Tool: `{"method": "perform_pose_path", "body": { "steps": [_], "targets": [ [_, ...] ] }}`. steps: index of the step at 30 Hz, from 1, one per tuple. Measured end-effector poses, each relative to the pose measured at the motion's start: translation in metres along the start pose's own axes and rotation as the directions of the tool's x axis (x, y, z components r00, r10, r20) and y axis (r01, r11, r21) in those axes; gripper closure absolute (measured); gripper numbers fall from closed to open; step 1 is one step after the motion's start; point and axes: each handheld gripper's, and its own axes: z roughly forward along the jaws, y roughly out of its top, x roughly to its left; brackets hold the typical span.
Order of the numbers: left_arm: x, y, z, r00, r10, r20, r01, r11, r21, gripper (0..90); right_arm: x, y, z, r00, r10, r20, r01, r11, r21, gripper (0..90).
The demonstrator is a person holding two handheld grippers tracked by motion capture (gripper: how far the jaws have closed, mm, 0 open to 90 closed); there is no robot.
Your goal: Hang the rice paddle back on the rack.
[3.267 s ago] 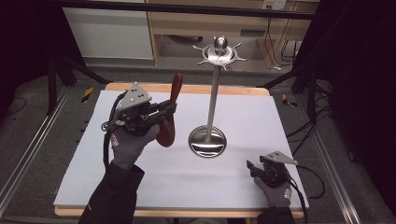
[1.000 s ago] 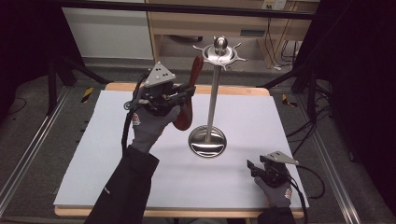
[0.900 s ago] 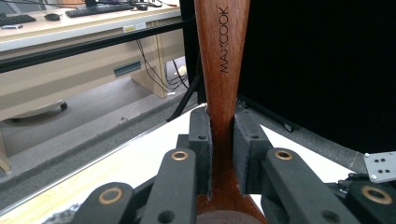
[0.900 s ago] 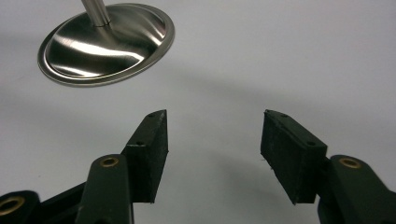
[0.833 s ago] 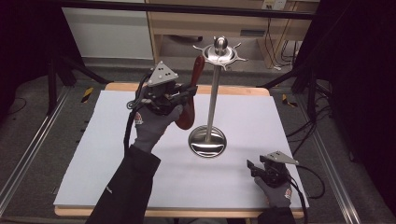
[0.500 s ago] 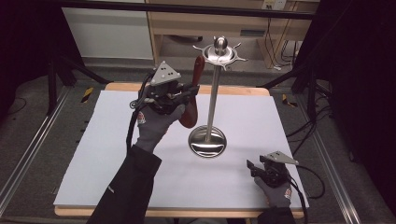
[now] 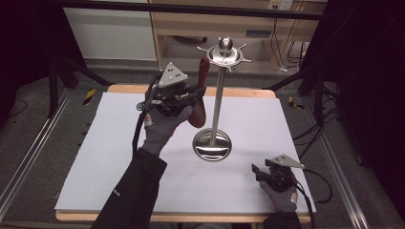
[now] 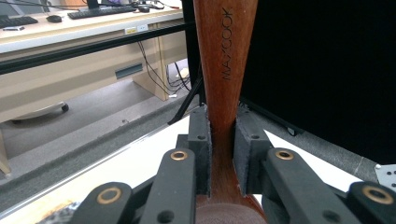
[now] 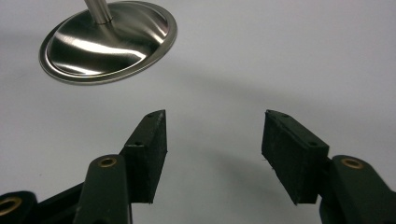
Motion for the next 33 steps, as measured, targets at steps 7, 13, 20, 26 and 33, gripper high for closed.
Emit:
{"method": "perform_pose_path", "body": {
  "steps": [7,13,20,26,33],
  "targets": [
    [0.0,0.001,0.001,0.9999,0.008,-0.006,-0.008,1.0,0.004,77.2,-0.001,0.0,0.0,1.0,0.005,-0.003,-0.005,1.0,0.002,40.1],
    [0.0,0.001,-0.001,0.9996,0.028,-0.008,-0.028,0.9996,0.011,72.5,-0.001,0.0,0.0,0.9999,0.01,-0.006,-0.01,1.0,0.002,40.1],
    [-0.003,-0.003,-0.008,0.9995,0.031,0.01,-0.031,0.9995,-0.003,62.6,-0.001,0.0,0.0,1.0,0.009,-0.003,-0.009,1.0,0.002,40.1],
    [-0.002,-0.015,-0.024,0.9991,0.041,0.006,-0.041,0.9991,0.002,54.8,0.0,-0.001,0.001,1.0,-0.002,0.004,0.002,1.0,0.003,39.7],
    [0.006,-0.04,-0.042,0.9989,0.046,-0.008,-0.045,0.9984,0.033,47.8,0.0,-0.001,0.001,0.9999,0.01,0.001,-0.01,1.0,0.005,38.1]
  ]
}}
